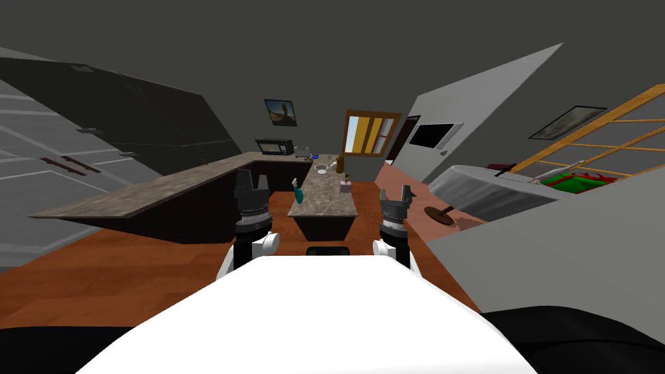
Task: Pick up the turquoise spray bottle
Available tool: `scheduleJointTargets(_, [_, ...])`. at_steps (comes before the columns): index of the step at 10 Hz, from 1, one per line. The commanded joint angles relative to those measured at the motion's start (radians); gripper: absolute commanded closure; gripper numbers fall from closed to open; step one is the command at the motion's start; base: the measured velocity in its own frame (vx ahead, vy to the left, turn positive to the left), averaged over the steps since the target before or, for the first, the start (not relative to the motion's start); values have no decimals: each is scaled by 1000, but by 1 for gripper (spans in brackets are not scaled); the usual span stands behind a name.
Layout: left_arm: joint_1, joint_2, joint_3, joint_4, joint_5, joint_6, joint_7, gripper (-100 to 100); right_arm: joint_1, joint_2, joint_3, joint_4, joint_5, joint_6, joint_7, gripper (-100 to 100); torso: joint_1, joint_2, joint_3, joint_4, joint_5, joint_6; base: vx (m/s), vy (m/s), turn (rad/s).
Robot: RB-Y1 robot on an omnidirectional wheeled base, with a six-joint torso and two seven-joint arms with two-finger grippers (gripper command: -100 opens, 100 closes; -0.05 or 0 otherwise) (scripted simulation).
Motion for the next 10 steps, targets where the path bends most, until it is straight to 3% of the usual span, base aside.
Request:
scheduleJointTargets(1, [0, 30, 1, 6, -4, 5, -2, -100, 0, 0, 0, 0, 0, 0, 0, 0, 0, 0, 0, 0, 0, 0, 1, 1, -14])
scheduleJointTargets(7, [1, 145, 13, 70, -51, 53, -22, -100, 0, 0, 0, 0, 0, 0, 0, 0, 1, 0, 0, 0, 0, 0, 3, 12, -44])
scheduleJointTargets(10, [5, 203, 25, 156, -115, 112, -49, -100, 0, 0, 0, 0, 0, 0, 0, 0, 3, -1, 0, 0, 1, 0, 6, 35, -109])
